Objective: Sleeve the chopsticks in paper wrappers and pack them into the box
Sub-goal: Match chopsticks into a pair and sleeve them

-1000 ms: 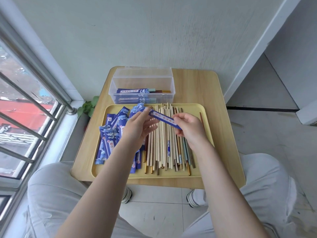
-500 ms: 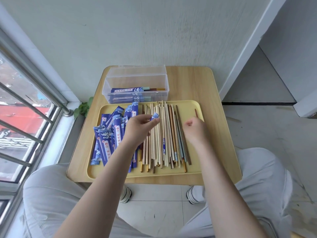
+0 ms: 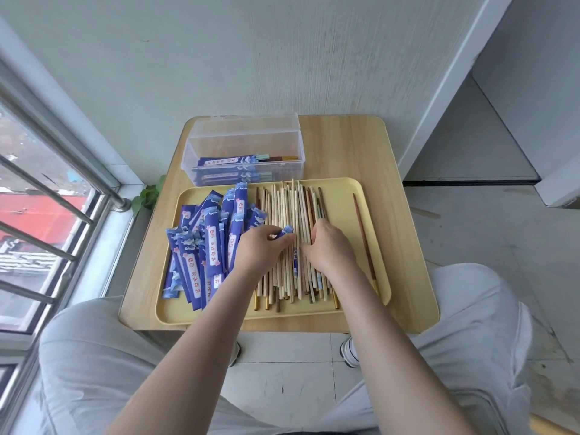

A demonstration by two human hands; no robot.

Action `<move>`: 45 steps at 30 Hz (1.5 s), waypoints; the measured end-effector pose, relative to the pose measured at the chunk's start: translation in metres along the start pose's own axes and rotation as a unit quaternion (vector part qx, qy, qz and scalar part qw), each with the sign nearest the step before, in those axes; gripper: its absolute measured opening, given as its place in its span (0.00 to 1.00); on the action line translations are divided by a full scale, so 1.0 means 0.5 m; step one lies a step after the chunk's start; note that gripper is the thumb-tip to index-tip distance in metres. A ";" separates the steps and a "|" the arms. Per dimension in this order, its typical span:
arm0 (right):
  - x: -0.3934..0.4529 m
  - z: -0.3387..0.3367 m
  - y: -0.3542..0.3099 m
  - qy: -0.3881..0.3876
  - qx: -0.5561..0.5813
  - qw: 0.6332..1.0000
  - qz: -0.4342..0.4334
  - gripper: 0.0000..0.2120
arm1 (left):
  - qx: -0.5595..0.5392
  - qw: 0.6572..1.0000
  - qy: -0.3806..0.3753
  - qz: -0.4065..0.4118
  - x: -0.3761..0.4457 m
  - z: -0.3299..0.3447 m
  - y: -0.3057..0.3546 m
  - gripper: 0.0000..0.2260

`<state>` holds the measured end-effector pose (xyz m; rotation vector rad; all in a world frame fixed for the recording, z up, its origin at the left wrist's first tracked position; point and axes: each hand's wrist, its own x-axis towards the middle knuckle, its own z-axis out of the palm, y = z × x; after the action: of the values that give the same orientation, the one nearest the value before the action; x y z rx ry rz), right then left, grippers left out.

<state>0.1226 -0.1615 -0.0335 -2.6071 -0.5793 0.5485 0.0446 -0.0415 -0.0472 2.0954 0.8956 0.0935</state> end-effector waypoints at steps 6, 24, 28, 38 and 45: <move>-0.004 0.000 0.005 0.011 0.029 0.999 -0.017 0.03 | 0.015 1.000 -0.005 -0.012 0.010 0.001 -0.002 0.18; -0.009 -0.015 -0.007 0.005 0.107 0.994 0.009 0.10 | -0.068 0.996 -0.037 -0.036 0.001 -0.016 -0.002 0.11; -0.017 -0.076 0.001 0.009 0.345 0.938 -0.014 0.10 | -0.121 0.991 -0.051 -0.033 -0.009 -0.030 0.005 0.11; -0.021 -0.156 0.020 0.011 0.728 0.681 -0.076 0.06 | -0.240 0.963 -0.121 -0.016 -0.031 -0.047 0.005 0.05; -0.008 -0.126 0.041 0.133 0.599 0.790 0.006 0.17 | -0.257 0.943 -0.211 -0.008 -0.036 -0.061 -0.005 0.10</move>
<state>0.1542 -0.1995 0.0107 -1.4053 -0.0296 0.3433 0.0191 -0.0314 -0.0250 1.5363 0.5502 -0.1175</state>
